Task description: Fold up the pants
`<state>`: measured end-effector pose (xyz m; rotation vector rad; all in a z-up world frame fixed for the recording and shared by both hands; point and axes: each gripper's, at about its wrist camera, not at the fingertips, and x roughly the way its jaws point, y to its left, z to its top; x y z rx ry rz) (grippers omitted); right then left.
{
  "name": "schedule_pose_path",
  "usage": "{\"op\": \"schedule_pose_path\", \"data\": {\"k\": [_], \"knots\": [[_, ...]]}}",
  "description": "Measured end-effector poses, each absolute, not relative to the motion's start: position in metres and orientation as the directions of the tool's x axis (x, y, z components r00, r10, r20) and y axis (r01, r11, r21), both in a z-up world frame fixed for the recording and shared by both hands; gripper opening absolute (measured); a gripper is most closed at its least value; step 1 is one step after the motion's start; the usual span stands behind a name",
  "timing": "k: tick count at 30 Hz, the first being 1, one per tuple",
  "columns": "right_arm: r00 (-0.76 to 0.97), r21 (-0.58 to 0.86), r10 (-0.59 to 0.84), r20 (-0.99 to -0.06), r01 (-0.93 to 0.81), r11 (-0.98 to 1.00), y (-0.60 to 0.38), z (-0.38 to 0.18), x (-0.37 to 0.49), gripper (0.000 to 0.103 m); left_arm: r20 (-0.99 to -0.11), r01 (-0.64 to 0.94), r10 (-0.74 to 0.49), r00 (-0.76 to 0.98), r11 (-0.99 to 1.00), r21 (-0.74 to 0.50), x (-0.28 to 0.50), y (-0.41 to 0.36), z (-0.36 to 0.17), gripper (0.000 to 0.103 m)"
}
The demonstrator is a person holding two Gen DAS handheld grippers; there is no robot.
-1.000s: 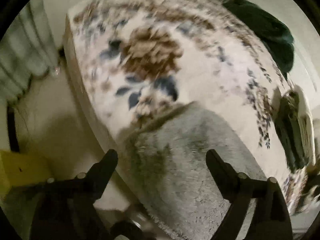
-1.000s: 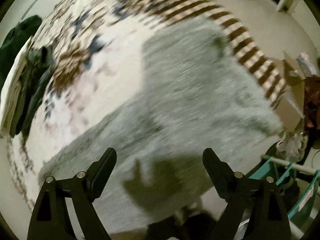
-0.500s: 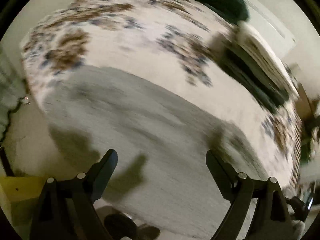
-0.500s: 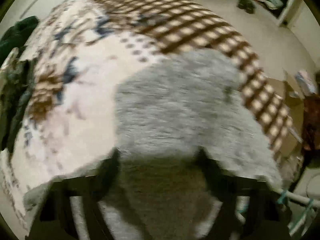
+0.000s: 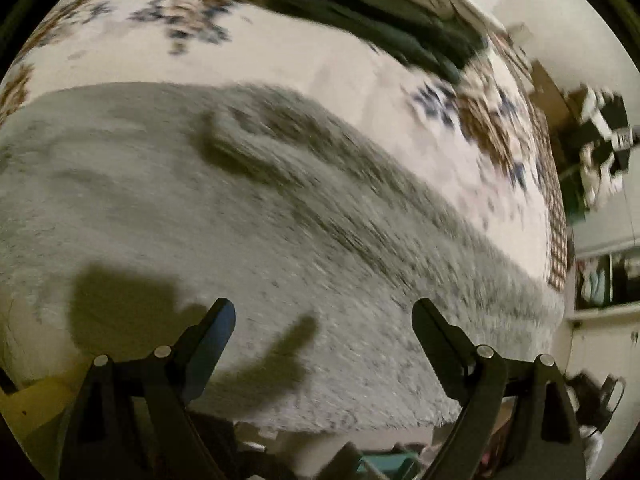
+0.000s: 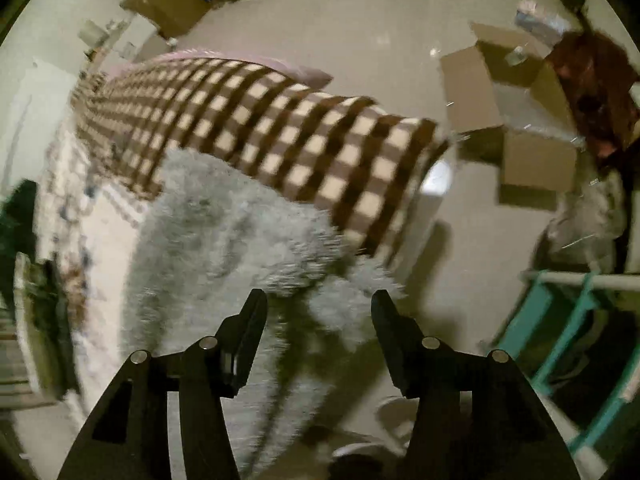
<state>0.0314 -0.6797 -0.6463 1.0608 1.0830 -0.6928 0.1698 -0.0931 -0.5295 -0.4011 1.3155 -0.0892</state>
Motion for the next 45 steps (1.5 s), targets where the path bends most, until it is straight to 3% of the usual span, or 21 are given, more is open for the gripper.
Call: {"op": "schedule_pose_path", "data": {"k": [4,5,6,11,16,17,20,24,30,34,35,37,38,39,40,42,45], "knots": [[0.396,0.412,0.12,-0.91,0.841,0.351,-0.671,-0.667,0.055,0.057,-0.936,-0.076,-0.276,0.218,0.952,-0.298,0.171,-0.12,-0.541,0.09],[0.378,0.403,0.14,-0.915,0.843,0.358,-0.668,-0.677,0.062,0.042,-0.937,-0.065,-0.28,0.208,0.952,-0.299,0.17,-0.122,-0.545,0.09],[0.365,0.387,0.129,-0.922,0.848,0.363,-0.666,-0.678,0.063,0.007,-0.942,-0.06,-0.274,0.192,0.955,-0.29,0.17,-0.123,-0.548,0.09],[0.35,0.317,-0.006,-0.937,0.856,0.407,-0.661,-0.641,0.047,0.007,-0.943,-0.055,-0.29,0.164,0.952,-0.302,0.165,-0.118,-0.546,0.09],[0.28,0.273,0.034,-0.959,0.895,0.352,-0.667,-0.652,0.022,0.007,-0.944,-0.031,-0.294,0.153,0.953,-0.302,0.166,-0.122,-0.546,0.09],[0.268,0.277,0.075,-0.961,0.898,0.341,-0.668,-0.662,0.018,0.012,-0.944,-0.029,-0.294,0.149,0.953,-0.301,0.167,-0.123,-0.548,0.09],[0.226,0.238,0.072,-0.971,0.921,0.31,-0.669,-0.668,0.006,0.051,-0.944,-0.029,-0.299,0.143,0.952,-0.306,0.172,-0.124,-0.546,0.09],[0.235,0.238,0.051,-0.971,0.909,0.343,-0.648,-0.635,0.019,0.052,-0.942,0.01,-0.292,0.163,0.956,-0.295,0.185,-0.128,-0.534,0.09],[0.283,0.454,0.401,-0.871,0.777,0.437,-0.556,-0.636,0.134,0.052,-0.949,-0.026,-0.279,0.149,0.958,-0.285,0.23,-0.117,-0.535,0.09],[0.203,0.436,0.482,-0.852,0.785,0.44,-0.507,-0.671,0.196,0.052,-0.928,-0.194,-0.363,0.088,0.907,-0.373,0.26,-0.098,-0.565,0.09],[0.18,0.424,0.499,-0.848,0.795,0.434,-0.495,-0.682,0.207,0.052,-0.909,-0.254,-0.408,0.084,0.873,-0.416,0.266,-0.092,-0.575,0.088],[0.117,0.367,0.496,-0.86,0.817,0.444,-0.477,-0.7,0.221,0.051,-0.901,-0.316,-0.426,0.081,0.847,-0.428,0.272,-0.086,-0.585,0.065],[0.093,0.331,0.478,-0.874,0.833,0.443,-0.471,-0.709,0.224,0.045,-0.903,-0.341,-0.421,0.079,0.84,-0.422,0.274,-0.082,-0.591,0.056],[0.073,0.305,0.462,-0.884,0.838,0.452,-0.468,-0.714,0.226,0.016,-0.909,-0.356,-0.408,0.082,0.84,-0.409,0.275,-0.079,-0.593,0.038],[0.048,0.271,0.441,-0.896,0.846,0.458,-0.465,-0.717,0.225,0.007,-0.913,-0.37,-0.399,0.084,0.838,-0.401,0.275,-0.075,-0.593,0.024],[0.077,0.27,0.414,-0.907,0.86,0.433,-0.465,-0.713,0.221,0.007,-0.904,-0.388,-0.414,0.103,0.82,-0.42,0.273,-0.067,-0.59,0.013],[0.134,0.301,0.369,-0.92,0.845,0.442,-0.466,-0.691,0.22,0.006,-0.885,-0.377,-0.445,0.139,0.803,-0.463,0.273,-0.06,-0.578,0.006]]}}
